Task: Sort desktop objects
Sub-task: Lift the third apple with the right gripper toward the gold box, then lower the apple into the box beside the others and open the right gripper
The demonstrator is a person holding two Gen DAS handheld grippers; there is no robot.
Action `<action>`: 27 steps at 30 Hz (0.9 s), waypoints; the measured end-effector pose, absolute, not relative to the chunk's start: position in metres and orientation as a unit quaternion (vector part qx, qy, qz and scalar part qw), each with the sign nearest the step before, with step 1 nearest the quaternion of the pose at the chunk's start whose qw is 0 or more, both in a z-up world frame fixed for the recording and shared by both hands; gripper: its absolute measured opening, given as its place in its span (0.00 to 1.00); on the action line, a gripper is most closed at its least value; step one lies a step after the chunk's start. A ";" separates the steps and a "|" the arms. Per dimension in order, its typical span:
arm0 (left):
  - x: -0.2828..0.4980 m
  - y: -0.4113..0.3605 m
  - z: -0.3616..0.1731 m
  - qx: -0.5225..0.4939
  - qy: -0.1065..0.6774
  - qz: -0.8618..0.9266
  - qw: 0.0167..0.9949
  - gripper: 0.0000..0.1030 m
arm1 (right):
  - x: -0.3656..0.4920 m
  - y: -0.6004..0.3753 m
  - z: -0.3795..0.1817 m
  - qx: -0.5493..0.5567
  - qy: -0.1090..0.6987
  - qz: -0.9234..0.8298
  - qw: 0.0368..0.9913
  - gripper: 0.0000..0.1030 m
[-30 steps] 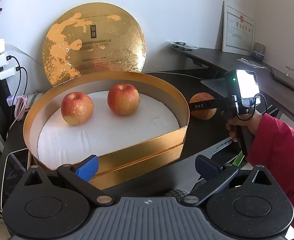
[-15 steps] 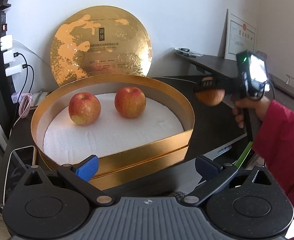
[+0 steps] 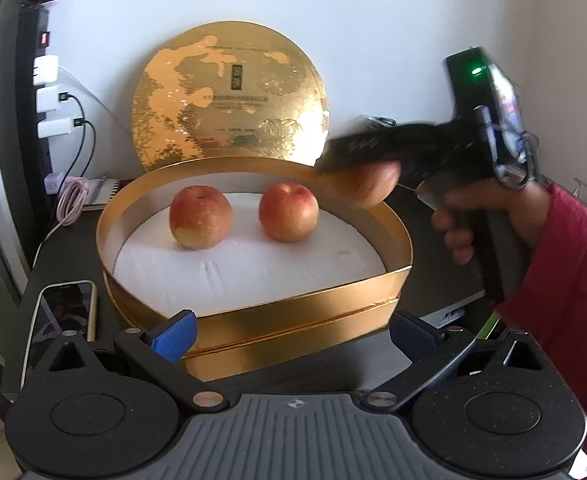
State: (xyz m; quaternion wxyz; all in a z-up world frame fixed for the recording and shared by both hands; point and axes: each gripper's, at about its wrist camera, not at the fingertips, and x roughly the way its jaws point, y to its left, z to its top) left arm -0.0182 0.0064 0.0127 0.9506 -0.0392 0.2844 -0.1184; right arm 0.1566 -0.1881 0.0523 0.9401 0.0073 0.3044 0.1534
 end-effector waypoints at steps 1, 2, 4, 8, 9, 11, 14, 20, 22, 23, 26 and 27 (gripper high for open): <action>-0.019 0.009 0.012 -0.043 0.283 -0.117 0.951 0.99 | 0.158 -0.177 0.048 0.006 0.320 0.170 0.932 0.83; -0.019 0.012 0.011 -0.047 0.283 -0.116 0.951 0.99 | 0.159 -0.168 0.043 0.004 0.334 0.181 0.925 0.83; -0.019 0.018 0.010 -0.054 0.281 -0.114 0.951 0.99 | 0.161 -0.151 0.035 -0.009 0.356 0.194 0.914 0.83; -0.018 0.029 0.009 -0.066 0.279 -0.111 0.951 0.99 | 0.161 -0.120 0.021 -0.047 0.385 0.204 0.899 0.83; -0.018 0.031 0.008 -0.068 0.279 -0.111 0.951 0.99 | 0.164 -0.114 0.017 -0.052 0.392 0.205 0.895 0.83; -0.018 0.035 0.007 -0.070 0.280 -0.110 0.951 0.99 | 0.167 -0.104 0.011 -0.056 0.405 0.206 0.889 0.83; -0.017 0.040 0.005 -0.074 0.282 -0.111 0.950 0.99 | 0.169 -0.092 0.003 -0.063 0.418 0.207 0.882 0.83; -0.017 0.045 0.002 -0.082 0.286 -0.114 0.948 0.99 | 0.177 -0.073 -0.008 -0.078 0.433 0.204 0.875 0.83; -0.017 0.047 0.001 -0.084 0.287 -0.114 0.947 0.99 | 0.178 -0.069 -0.011 -0.087 0.434 0.199 0.874 0.83; -0.017 0.047 0.001 -0.086 0.287 -0.114 0.947 0.99 | 0.179 -0.069 -0.012 -0.088 0.437 0.198 0.873 0.83; -0.015 0.050 0.000 -0.090 0.288 -0.110 0.947 0.99 | 0.181 -0.069 -0.016 -0.089 0.444 0.195 0.870 0.83; -0.015 0.050 0.000 -0.091 0.288 -0.109 0.947 0.99 | 0.181 -0.070 -0.017 -0.087 0.447 0.194 0.869 0.83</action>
